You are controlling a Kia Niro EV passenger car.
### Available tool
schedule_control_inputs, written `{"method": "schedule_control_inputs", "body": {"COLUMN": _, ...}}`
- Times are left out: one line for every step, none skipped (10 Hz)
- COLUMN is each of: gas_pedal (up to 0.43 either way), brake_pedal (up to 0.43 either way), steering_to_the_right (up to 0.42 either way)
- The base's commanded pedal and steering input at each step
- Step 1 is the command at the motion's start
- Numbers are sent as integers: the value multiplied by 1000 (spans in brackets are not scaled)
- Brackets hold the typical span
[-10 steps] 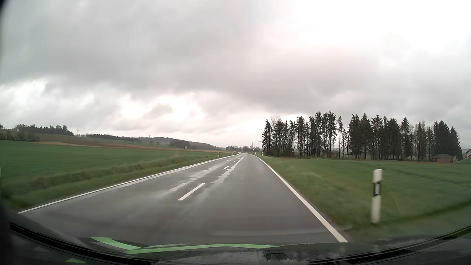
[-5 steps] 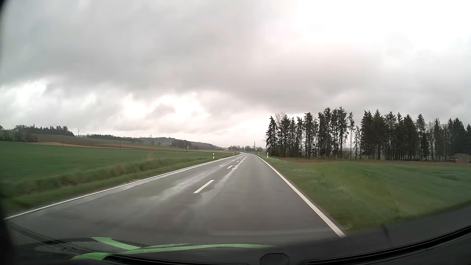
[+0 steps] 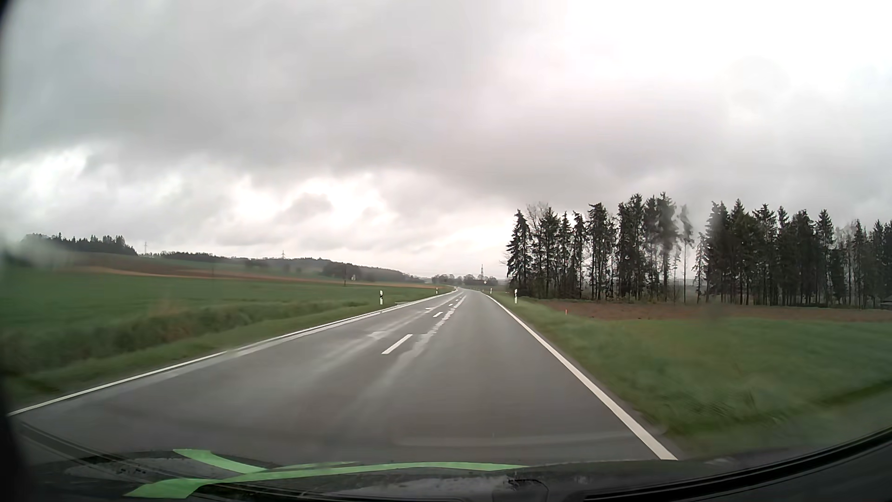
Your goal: Follow the waypoints while adhering to traffic rules and regulations
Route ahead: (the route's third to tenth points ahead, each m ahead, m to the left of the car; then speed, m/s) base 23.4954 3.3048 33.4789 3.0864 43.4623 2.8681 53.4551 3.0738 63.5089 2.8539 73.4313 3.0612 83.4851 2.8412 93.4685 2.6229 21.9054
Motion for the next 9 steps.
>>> {"method": "schedule_control_inputs", "body": {"gas_pedal": 98, "brake_pedal": 0, "steering_to_the_right": 0}}
{"method": "schedule_control_inputs", "body": {"gas_pedal": 118, "brake_pedal": 0, "steering_to_the_right": 1}}
{"method": "schedule_control_inputs", "body": {"gas_pedal": 130, "brake_pedal": 0, "steering_to_the_right": 0}}
{"method": "schedule_control_inputs", "body": {"gas_pedal": 130, "brake_pedal": 0, "steering_to_the_right": 0}}
{"method": "schedule_control_inputs", "body": {"gas_pedal": 138, "brake_pedal": 0, "steering_to_the_right": 0}}
{"method": "schedule_control_inputs", "body": {"gas_pedal": 138, "brake_pedal": 0, "steering_to_the_right": 0}}
{"method": "schedule_control_inputs", "body": {"gas_pedal": 138, "brake_pedal": 0, "steering_to_the_right": 0}}
{"method": "schedule_control_inputs", "body": {"gas_pedal": 138, "brake_pedal": 0, "steering_to_the_right": 0}}
{"method": "schedule_control_inputs", "body": {"gas_pedal": 110, "brake_pedal": 0, "steering_to_the_right": 0}}
